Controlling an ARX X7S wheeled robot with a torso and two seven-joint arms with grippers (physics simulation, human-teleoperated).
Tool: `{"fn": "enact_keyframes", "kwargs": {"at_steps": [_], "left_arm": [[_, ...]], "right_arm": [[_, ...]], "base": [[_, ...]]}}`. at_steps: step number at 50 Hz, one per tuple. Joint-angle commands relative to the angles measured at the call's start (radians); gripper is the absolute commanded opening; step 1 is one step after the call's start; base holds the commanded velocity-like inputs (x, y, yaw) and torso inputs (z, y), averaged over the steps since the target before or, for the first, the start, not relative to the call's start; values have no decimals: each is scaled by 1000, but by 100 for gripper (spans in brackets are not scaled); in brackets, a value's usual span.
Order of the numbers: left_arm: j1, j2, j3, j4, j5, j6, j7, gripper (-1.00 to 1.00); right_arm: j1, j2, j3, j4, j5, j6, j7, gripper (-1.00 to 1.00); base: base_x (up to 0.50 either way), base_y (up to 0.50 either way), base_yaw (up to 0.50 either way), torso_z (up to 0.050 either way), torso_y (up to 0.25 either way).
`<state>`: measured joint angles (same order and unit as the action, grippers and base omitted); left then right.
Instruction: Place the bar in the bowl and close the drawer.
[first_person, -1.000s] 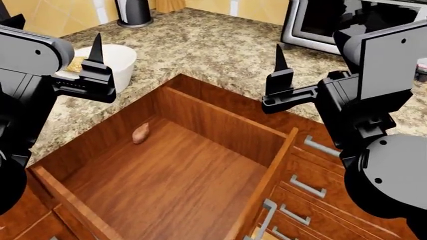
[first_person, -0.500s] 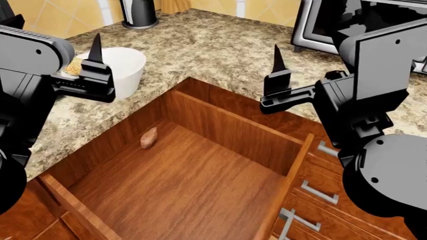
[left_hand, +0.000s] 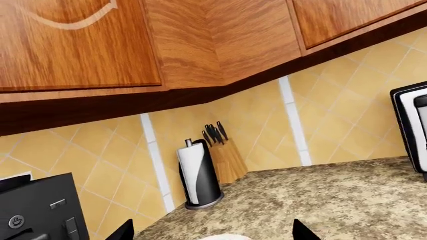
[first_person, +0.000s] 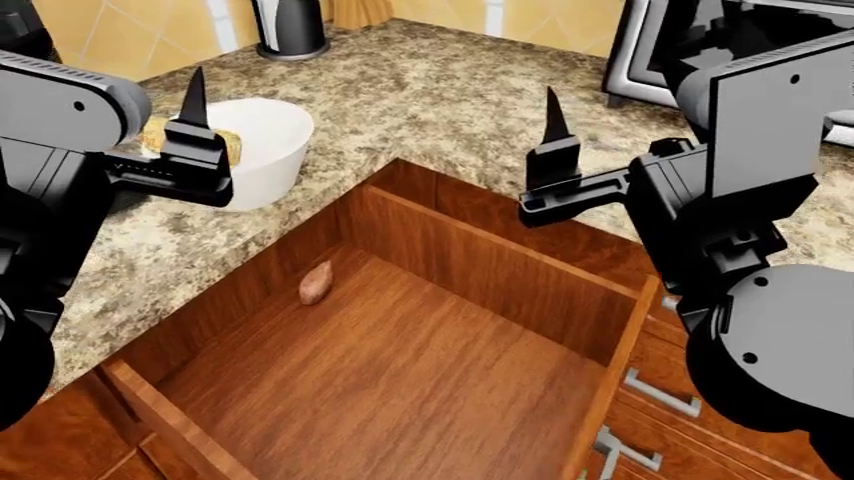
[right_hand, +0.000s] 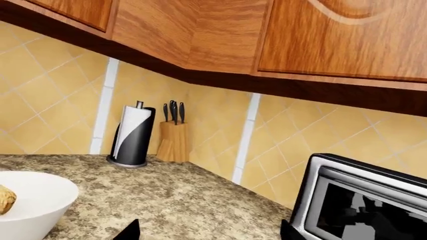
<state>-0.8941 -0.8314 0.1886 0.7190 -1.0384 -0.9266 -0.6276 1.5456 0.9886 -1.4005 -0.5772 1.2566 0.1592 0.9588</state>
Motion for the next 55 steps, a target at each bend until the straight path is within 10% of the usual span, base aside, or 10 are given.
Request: {"fn": "enact_keyframes", "kwargs": {"at_steps": [1,35,55], "left_arm": [[10,-5,-3,0,2,6,0,100],[-8,-3,12,-8,4,4,0,100],[-8,-4,10,3,-13,0,-12,100]], "right_arm": [[-12,-2,1,-1,-8,-10,-5,100],[-16,7,25,-2,-8,-24,6,100],[-101,293,22,-144,-24,-96,83,100]], "base": [[321,-14,0,0,0],[247,-5,0,0,1],[0,0,0,0,0]]}}
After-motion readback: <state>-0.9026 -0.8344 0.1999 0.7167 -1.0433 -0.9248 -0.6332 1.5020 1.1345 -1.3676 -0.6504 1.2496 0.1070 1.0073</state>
